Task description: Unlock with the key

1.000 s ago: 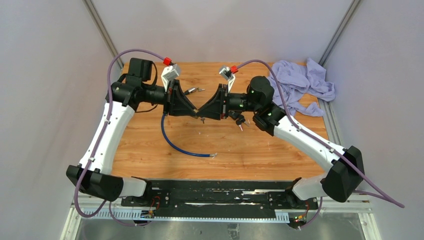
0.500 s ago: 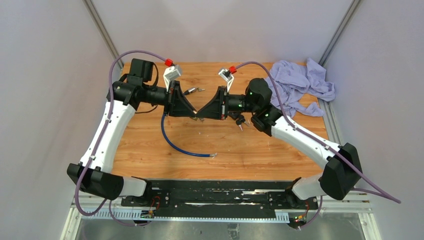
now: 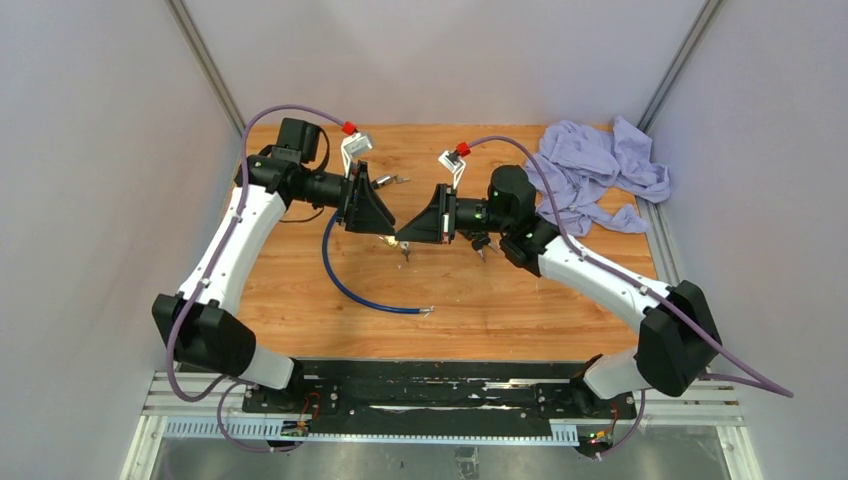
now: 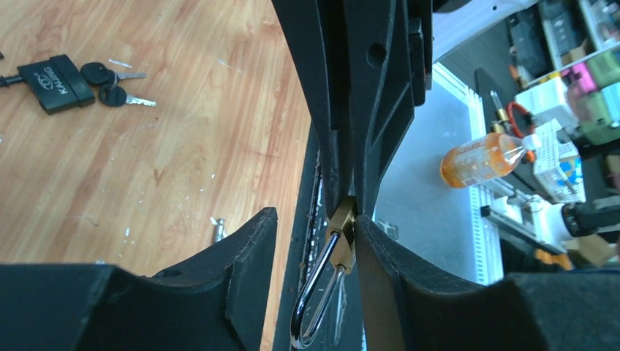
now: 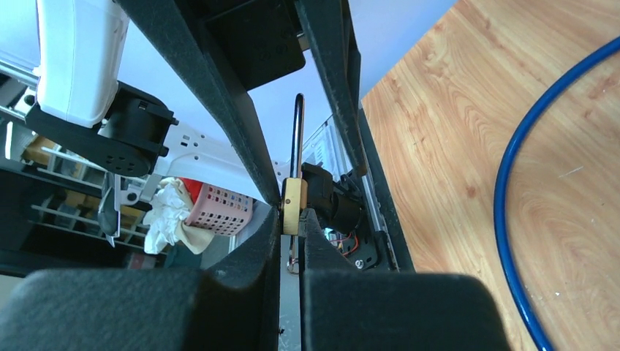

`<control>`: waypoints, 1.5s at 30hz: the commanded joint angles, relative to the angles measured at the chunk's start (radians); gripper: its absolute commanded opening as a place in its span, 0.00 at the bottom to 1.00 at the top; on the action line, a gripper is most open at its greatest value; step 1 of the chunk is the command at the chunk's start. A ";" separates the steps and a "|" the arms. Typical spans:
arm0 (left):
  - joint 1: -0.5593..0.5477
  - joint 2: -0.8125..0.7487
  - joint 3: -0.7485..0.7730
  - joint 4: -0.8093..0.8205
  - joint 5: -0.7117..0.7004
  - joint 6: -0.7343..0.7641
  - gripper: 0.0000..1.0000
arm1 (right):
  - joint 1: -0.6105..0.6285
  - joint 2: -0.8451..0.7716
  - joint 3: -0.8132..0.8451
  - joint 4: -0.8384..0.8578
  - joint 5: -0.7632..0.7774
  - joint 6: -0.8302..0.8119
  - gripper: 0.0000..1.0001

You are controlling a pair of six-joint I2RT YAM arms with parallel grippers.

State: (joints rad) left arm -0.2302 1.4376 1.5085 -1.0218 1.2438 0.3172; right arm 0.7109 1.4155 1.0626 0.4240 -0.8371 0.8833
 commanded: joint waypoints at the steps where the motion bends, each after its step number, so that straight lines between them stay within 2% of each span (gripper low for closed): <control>1: 0.025 0.078 -0.008 0.076 0.022 -0.041 0.47 | 0.008 0.023 -0.017 0.169 -0.057 0.142 0.01; 4: 0.046 0.126 0.002 0.075 0.077 -0.100 0.48 | -0.004 0.042 -0.041 0.238 -0.066 0.201 0.01; 5: 0.049 0.136 0.006 0.075 0.091 -0.113 0.51 | -0.010 0.045 -0.046 0.251 -0.066 0.213 0.01; 7: 0.050 0.136 0.007 0.075 0.098 -0.108 0.69 | -0.019 0.050 -0.056 0.263 -0.067 0.223 0.01; 8: 0.051 0.128 0.004 0.076 0.100 -0.094 0.86 | -0.025 0.052 -0.059 0.268 -0.070 0.227 0.01; 9: 0.051 0.116 0.000 0.077 0.099 -0.079 0.90 | -0.032 0.052 -0.060 0.269 -0.074 0.231 0.01; 13: 0.052 0.067 -0.023 0.079 0.039 -0.015 0.94 | -0.053 0.053 -0.052 0.245 -0.105 0.225 0.01; 16: 0.056 0.022 -0.031 0.080 -0.020 0.046 0.99 | -0.059 0.054 -0.022 0.139 -0.150 0.166 0.01; 19: 0.060 -0.020 -0.018 0.035 -0.024 0.122 0.98 | -0.060 0.046 0.022 -0.033 -0.178 0.046 0.01; 23: 0.058 -0.063 -0.053 0.034 -0.003 0.134 0.98 | -0.059 0.026 0.093 -0.240 -0.166 -0.116 0.01; 30: 0.032 -0.079 -0.181 0.032 -0.004 0.149 0.98 | -0.055 0.042 0.163 -0.324 -0.206 -0.181 0.01; 37: 0.019 -0.066 -0.191 0.032 0.042 0.130 0.99 | -0.036 0.068 0.239 -0.464 -0.201 -0.293 0.01; 45: -0.007 -0.066 -0.246 0.032 0.088 0.120 0.81 | -0.015 0.102 0.301 -0.559 -0.184 -0.371 0.01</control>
State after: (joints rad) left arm -0.2264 1.3708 1.2751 -0.9913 1.2827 0.4366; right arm 0.6743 1.4990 1.3075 -0.0593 -1.0134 0.5854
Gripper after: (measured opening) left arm 0.834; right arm 0.053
